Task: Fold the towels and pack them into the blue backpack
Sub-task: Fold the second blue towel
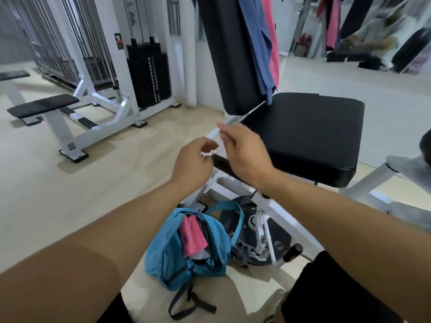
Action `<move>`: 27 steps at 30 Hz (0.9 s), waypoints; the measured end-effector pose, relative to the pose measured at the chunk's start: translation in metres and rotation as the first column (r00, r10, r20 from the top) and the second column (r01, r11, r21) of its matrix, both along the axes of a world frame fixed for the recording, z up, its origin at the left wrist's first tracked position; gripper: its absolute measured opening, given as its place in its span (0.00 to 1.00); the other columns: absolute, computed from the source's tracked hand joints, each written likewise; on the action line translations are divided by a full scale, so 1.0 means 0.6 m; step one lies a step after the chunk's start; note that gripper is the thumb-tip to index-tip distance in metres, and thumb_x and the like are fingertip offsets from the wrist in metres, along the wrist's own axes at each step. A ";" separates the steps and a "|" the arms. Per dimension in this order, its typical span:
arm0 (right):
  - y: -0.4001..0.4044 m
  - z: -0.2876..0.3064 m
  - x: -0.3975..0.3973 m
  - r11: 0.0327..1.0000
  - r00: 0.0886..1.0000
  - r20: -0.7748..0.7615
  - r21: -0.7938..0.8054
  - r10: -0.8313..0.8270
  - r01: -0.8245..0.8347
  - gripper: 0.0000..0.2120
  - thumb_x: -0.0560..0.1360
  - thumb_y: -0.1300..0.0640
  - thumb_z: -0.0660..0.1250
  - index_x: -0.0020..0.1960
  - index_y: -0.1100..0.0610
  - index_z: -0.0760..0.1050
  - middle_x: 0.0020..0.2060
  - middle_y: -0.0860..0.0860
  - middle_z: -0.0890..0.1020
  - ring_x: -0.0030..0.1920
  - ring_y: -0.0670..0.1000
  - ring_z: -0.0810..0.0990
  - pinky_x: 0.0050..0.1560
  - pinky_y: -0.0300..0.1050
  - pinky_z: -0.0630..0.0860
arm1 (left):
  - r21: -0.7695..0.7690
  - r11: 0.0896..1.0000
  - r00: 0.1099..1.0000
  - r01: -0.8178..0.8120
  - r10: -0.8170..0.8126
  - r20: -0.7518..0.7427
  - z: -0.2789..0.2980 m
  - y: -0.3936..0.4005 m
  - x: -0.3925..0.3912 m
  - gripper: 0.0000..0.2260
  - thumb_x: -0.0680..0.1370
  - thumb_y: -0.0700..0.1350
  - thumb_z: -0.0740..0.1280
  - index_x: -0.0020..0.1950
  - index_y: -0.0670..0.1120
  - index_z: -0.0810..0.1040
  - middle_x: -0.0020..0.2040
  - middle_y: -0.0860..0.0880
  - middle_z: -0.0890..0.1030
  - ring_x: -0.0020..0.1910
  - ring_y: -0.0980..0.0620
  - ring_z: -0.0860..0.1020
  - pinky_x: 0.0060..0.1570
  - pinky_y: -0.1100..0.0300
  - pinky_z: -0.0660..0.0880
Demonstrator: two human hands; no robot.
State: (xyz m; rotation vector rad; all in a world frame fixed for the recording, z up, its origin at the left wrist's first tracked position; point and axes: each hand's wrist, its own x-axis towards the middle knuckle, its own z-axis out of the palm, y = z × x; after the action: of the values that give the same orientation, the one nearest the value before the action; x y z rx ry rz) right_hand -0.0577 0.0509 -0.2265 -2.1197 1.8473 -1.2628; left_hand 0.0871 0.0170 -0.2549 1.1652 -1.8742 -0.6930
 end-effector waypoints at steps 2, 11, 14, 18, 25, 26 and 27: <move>-0.022 0.017 -0.032 0.996 0.995 0.047 0.027 -0.085 0.084 0.17 0.84 0.55 0.59 0.71 0.52 0.76 0.60 0.48 0.80 0.59 0.51 0.79 0.62 0.52 0.75 | -0.003 1.000 1.000 0.027 -0.027 0.012 0.035 -0.008 -0.031 0.18 0.74 0.33 0.62 0.59 0.48 0.80 0.58 0.52 0.82 0.59 0.54 0.78 0.61 0.52 0.77; -0.142 0.064 -0.168 0.953 0.954 0.106 0.144 -0.282 0.266 0.20 0.84 0.57 0.56 0.75 0.53 0.70 0.69 0.53 0.76 0.67 0.53 0.76 0.65 0.48 0.73 | -0.061 0.979 0.949 0.193 -0.170 0.265 0.116 -0.087 -0.167 0.25 0.77 0.37 0.64 0.74 0.48 0.70 0.71 0.48 0.73 0.69 0.48 0.72 0.66 0.54 0.71; -0.198 0.087 -0.204 0.939 0.947 0.092 0.188 -0.307 0.287 0.20 0.85 0.57 0.53 0.77 0.54 0.68 0.72 0.55 0.73 0.67 0.57 0.75 0.63 0.49 0.72 | -0.028 0.976 0.927 0.216 -0.196 0.319 0.109 -0.118 -0.205 0.26 0.77 0.39 0.64 0.75 0.48 0.67 0.71 0.47 0.72 0.68 0.46 0.72 0.65 0.52 0.72; -0.274 0.110 -0.243 0.929 0.928 0.173 0.232 -0.330 0.287 0.21 0.86 0.58 0.53 0.77 0.61 0.63 0.73 0.61 0.72 0.65 0.64 0.76 0.62 0.54 0.75 | 0.039 0.976 0.913 0.214 -0.214 0.347 0.083 -0.160 -0.253 0.27 0.79 0.46 0.67 0.77 0.46 0.64 0.71 0.45 0.71 0.70 0.44 0.71 0.67 0.50 0.71; -0.405 0.119 -0.291 0.934 0.846 0.397 0.199 -0.355 0.298 0.28 0.83 0.55 0.60 0.81 0.56 0.58 0.69 0.57 0.75 0.63 0.55 0.77 0.64 0.44 0.70 | 0.057 0.974 0.928 0.220 -0.227 0.296 0.036 -0.208 -0.308 0.37 0.81 0.58 0.64 0.83 0.49 0.49 0.80 0.46 0.62 0.77 0.45 0.63 0.75 0.50 0.63; -0.416 0.119 -0.299 0.934 0.850 0.390 0.180 -0.355 0.307 0.29 0.82 0.54 0.63 0.80 0.57 0.57 0.67 0.58 0.76 0.61 0.55 0.77 0.63 0.45 0.71 | 0.054 0.974 0.931 0.220 -0.226 0.285 0.032 -0.209 -0.311 0.38 0.81 0.59 0.63 0.83 0.52 0.45 0.81 0.48 0.59 0.78 0.46 0.62 0.76 0.50 0.62; -0.428 0.119 -0.308 0.934 0.853 0.382 0.176 -0.356 0.311 0.31 0.81 0.53 0.64 0.80 0.56 0.56 0.65 0.59 0.77 0.59 0.56 0.78 0.62 0.47 0.73 | 0.038 0.976 0.936 0.215 -0.217 0.279 0.030 -0.210 -0.313 0.38 0.81 0.59 0.62 0.83 0.54 0.42 0.82 0.49 0.57 0.78 0.46 0.62 0.75 0.49 0.63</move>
State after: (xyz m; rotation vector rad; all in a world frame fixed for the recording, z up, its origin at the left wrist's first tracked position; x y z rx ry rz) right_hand -0.2426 -0.2056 -0.1551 -1.3731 2.0776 -1.4904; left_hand -0.1005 -0.1092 -0.2371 1.1177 -2.2672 -0.6800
